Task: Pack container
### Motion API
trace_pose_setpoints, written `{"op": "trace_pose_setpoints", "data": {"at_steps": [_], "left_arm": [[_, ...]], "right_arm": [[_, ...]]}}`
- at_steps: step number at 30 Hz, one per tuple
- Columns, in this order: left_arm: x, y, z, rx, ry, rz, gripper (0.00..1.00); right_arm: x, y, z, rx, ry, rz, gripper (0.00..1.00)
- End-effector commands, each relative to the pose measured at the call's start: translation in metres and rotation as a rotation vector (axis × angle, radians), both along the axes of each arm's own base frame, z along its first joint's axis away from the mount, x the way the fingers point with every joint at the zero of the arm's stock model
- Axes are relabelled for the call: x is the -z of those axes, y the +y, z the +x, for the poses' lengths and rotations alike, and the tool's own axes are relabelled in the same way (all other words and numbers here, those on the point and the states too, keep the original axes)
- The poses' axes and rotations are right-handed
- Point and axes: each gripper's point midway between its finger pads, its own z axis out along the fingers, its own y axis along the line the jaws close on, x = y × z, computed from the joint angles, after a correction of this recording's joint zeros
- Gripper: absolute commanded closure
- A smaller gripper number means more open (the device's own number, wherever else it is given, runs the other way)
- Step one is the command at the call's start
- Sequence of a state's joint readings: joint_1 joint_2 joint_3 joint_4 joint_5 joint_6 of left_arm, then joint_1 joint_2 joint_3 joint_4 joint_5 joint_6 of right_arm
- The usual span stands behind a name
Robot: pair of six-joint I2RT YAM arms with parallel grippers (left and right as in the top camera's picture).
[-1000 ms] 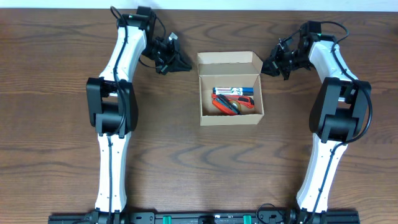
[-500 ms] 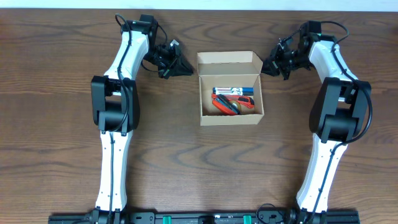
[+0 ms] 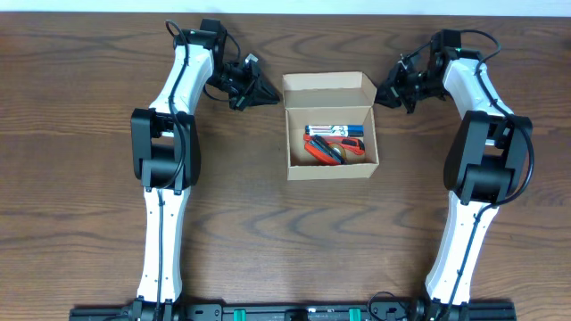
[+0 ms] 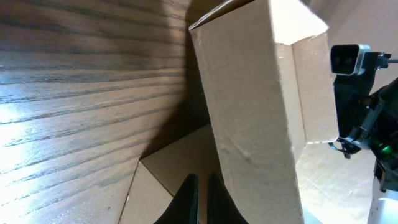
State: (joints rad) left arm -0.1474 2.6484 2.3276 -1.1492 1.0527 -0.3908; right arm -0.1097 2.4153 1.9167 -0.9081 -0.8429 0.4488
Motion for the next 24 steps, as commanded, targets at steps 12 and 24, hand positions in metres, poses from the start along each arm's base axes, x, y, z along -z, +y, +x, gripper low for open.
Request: {"op": "trace_pose_setpoints", "data": {"at_steps": [12, 24], "left_arm": [[-0.003, -0.011, -0.006, 0.016, 0.011, -0.022, 0.94], [-0.014, -0.017, 0.010, 0.017, -0.078, -0.105, 0.94]], "right_arm": [[0.001, 0.020, -0.006, 0.009, 0.034, 0.164, 0.99], [-0.001, 0.019, -0.001, -0.021, -0.030, 0.158, 0.99]]}}
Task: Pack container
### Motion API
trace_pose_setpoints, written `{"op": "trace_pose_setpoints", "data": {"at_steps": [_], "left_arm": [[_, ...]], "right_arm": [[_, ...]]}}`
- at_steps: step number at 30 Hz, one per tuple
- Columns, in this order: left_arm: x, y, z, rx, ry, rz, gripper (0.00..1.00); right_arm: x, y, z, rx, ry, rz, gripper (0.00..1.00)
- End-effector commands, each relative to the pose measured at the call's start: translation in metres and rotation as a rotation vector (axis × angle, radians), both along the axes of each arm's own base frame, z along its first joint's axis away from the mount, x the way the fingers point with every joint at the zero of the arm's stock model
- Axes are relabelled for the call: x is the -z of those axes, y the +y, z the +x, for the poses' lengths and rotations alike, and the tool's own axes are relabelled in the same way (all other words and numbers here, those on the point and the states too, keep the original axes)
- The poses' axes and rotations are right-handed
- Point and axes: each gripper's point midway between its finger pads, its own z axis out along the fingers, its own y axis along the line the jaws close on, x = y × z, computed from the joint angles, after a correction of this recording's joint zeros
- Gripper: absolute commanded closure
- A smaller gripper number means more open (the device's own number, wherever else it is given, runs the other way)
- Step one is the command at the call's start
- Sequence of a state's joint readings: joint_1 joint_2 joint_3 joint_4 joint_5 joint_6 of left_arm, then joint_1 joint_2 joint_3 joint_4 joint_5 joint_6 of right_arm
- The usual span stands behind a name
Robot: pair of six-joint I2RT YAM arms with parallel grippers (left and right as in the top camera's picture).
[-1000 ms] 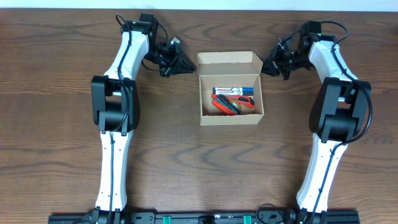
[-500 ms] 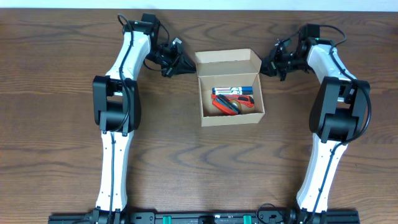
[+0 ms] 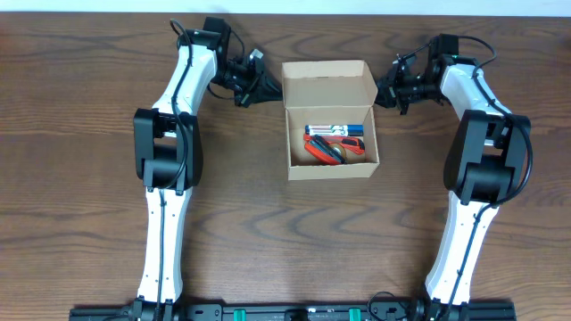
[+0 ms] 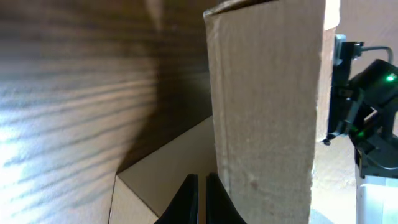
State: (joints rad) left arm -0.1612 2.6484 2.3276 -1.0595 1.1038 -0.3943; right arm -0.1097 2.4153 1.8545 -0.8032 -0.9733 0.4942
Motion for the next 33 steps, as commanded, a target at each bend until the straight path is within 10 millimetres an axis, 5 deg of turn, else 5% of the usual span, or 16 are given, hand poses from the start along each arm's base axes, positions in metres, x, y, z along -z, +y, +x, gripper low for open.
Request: {"op": "trace_pose_setpoints", "data": {"at_steps": [1, 11, 27, 33], "left_arm": [[-0.008, -0.004, 0.001, 0.003, -0.007, -0.054, 0.94], [-0.020, -0.002, 0.014, -0.002, -0.076, -0.128, 0.94], [-0.061, 0.002, 0.040, -0.005, -0.188, -0.344, 0.94], [-0.062, -0.001, 0.042, -0.006, -0.188, -0.346, 0.94]], "right_arm": [[0.003, 0.005, -0.001, -0.024, -0.017, 0.025, 0.99], [-0.014, 0.008, 0.018, -0.026, -0.135, 0.092, 0.99], [-0.020, -0.008, 0.022, 0.002, -0.155, 0.121, 0.98], [-0.021, -0.008, 0.023, 0.004, -0.156, 0.121, 0.98]]}}
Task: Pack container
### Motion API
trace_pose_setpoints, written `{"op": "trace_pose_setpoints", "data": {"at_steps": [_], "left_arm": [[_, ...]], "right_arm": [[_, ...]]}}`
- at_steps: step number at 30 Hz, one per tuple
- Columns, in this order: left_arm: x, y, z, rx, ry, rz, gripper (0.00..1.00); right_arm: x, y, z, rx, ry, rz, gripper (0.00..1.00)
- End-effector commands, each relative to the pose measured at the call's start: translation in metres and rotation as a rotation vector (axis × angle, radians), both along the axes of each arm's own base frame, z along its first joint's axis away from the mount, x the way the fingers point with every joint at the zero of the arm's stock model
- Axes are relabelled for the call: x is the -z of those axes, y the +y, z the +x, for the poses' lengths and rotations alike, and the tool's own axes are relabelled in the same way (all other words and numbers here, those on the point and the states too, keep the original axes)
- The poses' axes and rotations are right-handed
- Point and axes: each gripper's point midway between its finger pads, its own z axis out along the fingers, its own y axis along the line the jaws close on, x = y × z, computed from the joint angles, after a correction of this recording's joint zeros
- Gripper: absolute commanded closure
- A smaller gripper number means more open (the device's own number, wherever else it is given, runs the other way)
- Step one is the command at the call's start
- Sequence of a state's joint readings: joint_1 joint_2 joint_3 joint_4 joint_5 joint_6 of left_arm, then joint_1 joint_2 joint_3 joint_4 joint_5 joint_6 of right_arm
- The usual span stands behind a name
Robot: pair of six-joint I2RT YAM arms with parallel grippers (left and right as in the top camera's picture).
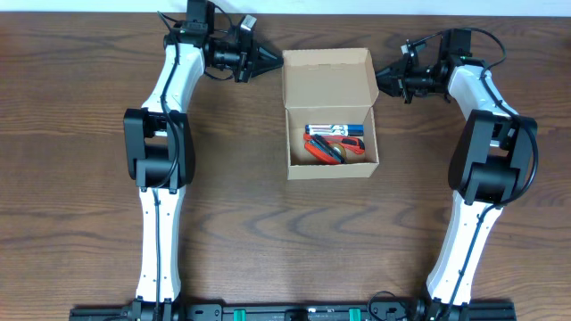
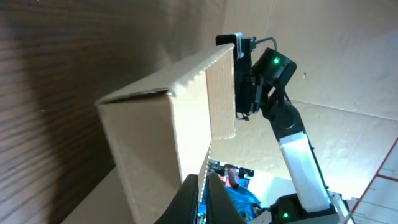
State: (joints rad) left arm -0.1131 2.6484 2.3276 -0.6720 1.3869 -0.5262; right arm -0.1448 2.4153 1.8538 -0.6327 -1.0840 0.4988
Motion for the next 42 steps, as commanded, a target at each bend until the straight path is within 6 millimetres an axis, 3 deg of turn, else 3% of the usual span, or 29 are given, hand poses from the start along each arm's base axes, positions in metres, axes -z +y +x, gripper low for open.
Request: {"op": "trace_pose_setpoints", "data": {"at_steps": [1, 12, 20, 23, 26, 30, 37, 42], "left_arm": [[-0.004, -0.003, -0.004, 0.011, 0.032, -0.023, 0.94], [0.000, 0.016, 0.005, -0.034, 0.034, -0.003, 0.94], [0.003, 0.042, 0.014, -0.088, 0.050, 0.011, 0.94], [0.013, 0.048, 0.013, -0.109, 0.068, 0.058, 0.94], [0.037, 0.058, 0.003, -0.128, 0.121, 0.183, 0.94], [0.067, 0.073, -0.033, -0.077, 0.216, 0.369, 0.94], [0.075, 0.071, -0.052, -0.060, 0.327, 0.437, 0.94], [0.072, 0.053, -0.056, -0.040, 0.345, 0.420, 0.94]], "right_arm": [[0.003, 0.003, -0.002, -0.001, 0.030, 0.039, 0.98], [-0.014, 0.007, 0.009, -0.004, -0.026, 0.109, 0.98], [-0.015, 0.007, 0.010, -0.002, -0.033, 0.108, 0.98], [-0.012, 0.005, 0.011, 0.012, -0.018, 0.094, 0.98], [0.001, -0.003, 0.011, 0.063, 0.047, 0.043, 0.98], [0.018, -0.015, 0.004, 0.111, 0.140, -0.027, 0.98], [0.027, -0.019, 0.001, 0.149, 0.200, -0.066, 0.98], [0.027, -0.011, -0.001, 0.132, 0.202, -0.062, 0.98]]}}
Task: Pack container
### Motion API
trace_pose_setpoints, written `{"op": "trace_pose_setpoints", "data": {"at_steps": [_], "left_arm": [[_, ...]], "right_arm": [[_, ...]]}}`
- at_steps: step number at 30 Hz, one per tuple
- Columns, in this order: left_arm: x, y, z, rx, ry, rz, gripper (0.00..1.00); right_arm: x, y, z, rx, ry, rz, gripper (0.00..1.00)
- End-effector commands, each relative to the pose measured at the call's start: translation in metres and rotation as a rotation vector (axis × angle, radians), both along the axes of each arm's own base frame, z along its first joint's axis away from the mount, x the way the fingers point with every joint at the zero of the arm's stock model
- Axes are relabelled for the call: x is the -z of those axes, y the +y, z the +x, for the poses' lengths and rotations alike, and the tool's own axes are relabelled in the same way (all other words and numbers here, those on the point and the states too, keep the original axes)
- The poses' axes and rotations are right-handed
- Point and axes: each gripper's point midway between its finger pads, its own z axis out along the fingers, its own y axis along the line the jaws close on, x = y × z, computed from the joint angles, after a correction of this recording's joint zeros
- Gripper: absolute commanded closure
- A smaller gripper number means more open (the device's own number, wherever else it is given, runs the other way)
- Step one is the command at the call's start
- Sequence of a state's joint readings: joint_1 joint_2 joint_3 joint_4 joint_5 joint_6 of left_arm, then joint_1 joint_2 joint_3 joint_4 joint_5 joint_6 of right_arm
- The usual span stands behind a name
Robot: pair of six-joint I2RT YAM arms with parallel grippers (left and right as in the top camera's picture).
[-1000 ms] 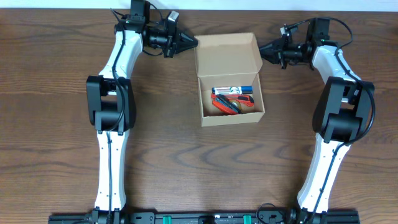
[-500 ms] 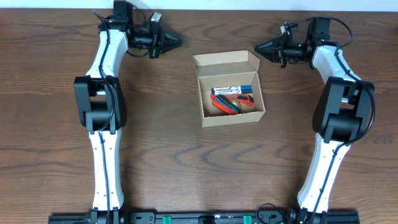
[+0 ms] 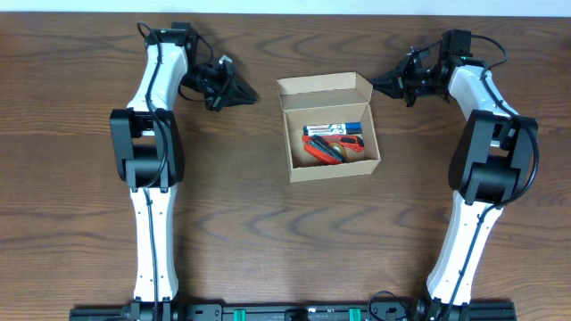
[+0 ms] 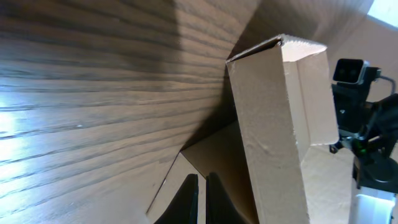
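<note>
The open cardboard box [image 3: 332,169] sits mid-table with blue markers and red-orange items [image 3: 334,143] inside. Its lid [image 3: 324,91] stands up along the back edge; the left wrist view shows that lid [image 4: 273,130] as a tall panel. My left gripper [image 3: 250,94] is shut and empty, a short gap left of the lid's left corner, and its fingertips [image 4: 200,186] point at the box. My right gripper [image 3: 381,83] tapers to a shut point at the lid's right corner; whether it touches cannot be told.
Dark wooden table [image 3: 268,232] all round the box. The right arm's wrist camera [image 4: 352,70] shows beyond the lid in the left wrist view. The table's back edge runs just behind both grippers.
My left gripper has moved from the lid's back-left corner to a spot lower and farther left, apart from the box. The lid looks shorter from overhead and the box sits slightly turned.
At first both grippers were beside the lid's two corners. Then they stood farther back and the lid reached farther toward the table's back edge, at its farthest 1.4 s ago. Now the lid stands as short as at first and the left gripper is off it.
</note>
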State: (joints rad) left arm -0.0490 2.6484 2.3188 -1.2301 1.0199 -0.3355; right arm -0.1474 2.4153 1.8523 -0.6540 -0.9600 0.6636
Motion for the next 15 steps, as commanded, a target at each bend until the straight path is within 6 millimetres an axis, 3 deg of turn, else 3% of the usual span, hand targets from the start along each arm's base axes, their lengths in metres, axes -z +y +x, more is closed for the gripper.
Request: {"op": "trace_pose_setpoints", "data": {"at_steps": [1, 9, 15], "left_arm": [[-0.002, -0.018, -0.004, 0.032, -0.008, -0.003, 0.94], [-0.011, -0.048, 0.000, 0.031, -0.015, -0.069, 0.94], [-0.016, -0.052, 0.006, 0.009, -0.012, -0.103, 0.94]], "right_arm": [[0.008, 0.003, -0.002, 0.002, 0.028, 0.001, 0.98], [0.005, 0.016, -0.004, -0.024, 0.027, 0.020, 0.98], [0.003, 0.021, -0.005, -0.031, 0.031, 0.038, 0.98]]}}
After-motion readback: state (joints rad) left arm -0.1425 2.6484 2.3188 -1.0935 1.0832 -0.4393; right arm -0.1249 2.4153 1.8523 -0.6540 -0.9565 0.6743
